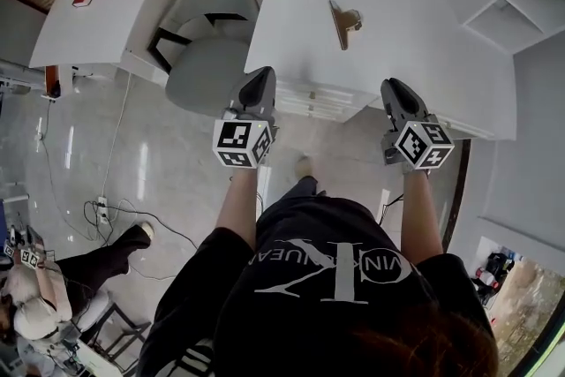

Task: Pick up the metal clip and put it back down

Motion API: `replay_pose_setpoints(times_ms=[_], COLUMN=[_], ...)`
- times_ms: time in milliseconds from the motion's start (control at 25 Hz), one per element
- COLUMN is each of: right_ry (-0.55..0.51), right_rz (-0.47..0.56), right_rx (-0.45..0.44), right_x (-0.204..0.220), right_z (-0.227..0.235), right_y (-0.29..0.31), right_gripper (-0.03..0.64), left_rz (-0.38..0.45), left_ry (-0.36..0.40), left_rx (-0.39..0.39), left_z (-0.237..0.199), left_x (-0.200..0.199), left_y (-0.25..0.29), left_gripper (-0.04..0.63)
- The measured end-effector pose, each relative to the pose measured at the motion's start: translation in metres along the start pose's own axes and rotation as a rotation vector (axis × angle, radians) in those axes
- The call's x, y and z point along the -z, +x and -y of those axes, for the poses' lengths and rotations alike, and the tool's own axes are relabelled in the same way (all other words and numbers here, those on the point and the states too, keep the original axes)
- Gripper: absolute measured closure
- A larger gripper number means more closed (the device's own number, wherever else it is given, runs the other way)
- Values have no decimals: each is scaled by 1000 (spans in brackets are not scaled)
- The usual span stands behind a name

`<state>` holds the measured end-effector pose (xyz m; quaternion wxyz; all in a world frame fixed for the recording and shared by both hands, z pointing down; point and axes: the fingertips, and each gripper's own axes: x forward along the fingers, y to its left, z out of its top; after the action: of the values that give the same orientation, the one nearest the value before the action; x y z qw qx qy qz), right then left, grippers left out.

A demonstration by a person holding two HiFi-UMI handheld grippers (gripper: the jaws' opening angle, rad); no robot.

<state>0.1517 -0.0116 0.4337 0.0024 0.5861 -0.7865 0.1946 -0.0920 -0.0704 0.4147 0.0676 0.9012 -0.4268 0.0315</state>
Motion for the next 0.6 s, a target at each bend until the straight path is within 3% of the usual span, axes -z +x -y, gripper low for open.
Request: replay_pose_setpoints(times_ms=[320, 600], right_ry=[52, 70], right_rz=[5, -13], right_rx=[24, 2], right_x=[-4, -5], right_z=[22, 34], right_y=[35, 60], right_gripper=[589, 589], left_rz=[-23, -36], left_ry=[4, 6], left_rx=[41, 31], left_z=[-11, -18], left_x=[7, 8], left_y=[41, 62], left_gripper=[584, 584])
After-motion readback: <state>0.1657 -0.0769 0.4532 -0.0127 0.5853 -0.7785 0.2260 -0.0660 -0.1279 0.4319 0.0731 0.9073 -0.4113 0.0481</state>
